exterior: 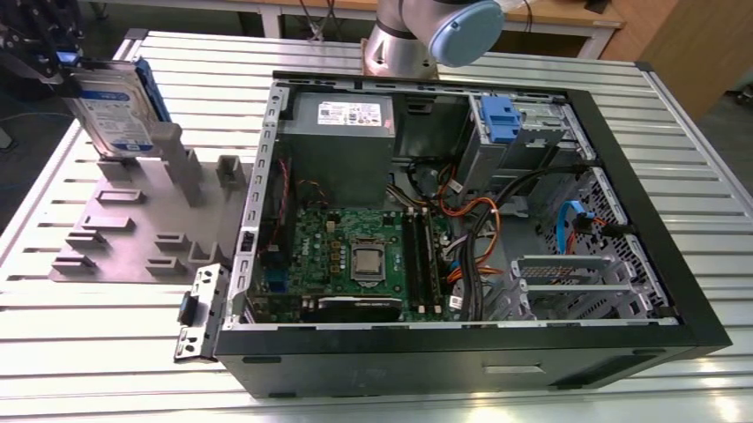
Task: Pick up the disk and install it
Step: 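Pick up the disk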
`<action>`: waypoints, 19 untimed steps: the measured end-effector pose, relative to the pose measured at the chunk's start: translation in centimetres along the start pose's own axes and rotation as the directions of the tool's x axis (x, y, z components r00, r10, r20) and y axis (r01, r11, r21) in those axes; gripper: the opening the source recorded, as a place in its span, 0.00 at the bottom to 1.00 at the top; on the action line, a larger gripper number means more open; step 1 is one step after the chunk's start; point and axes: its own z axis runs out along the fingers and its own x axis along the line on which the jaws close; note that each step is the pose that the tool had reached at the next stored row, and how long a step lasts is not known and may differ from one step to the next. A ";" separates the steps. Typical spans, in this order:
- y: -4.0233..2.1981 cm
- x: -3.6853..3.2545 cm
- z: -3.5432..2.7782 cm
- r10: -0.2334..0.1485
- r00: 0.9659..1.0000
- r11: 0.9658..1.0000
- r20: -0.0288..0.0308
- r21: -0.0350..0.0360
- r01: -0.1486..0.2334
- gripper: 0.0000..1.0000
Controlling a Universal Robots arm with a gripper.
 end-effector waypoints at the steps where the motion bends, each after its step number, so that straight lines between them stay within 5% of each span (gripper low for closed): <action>1: 0.00 0.00 0.00 0.000 1.000 1.000 0.000 0.000 0.000 0.37; 12: 0.00 0.00 -0.04 0.000 1.000 1.000 0.000 0.000 0.000 0.37; 14: 0.02 -0.01 -1.52 0.000 1.000 1.000 0.000 0.000 0.000 0.37; 19: 0.03 0.00 -1.55 0.000 1.000 1.000 -0.003 0.000 0.000 0.37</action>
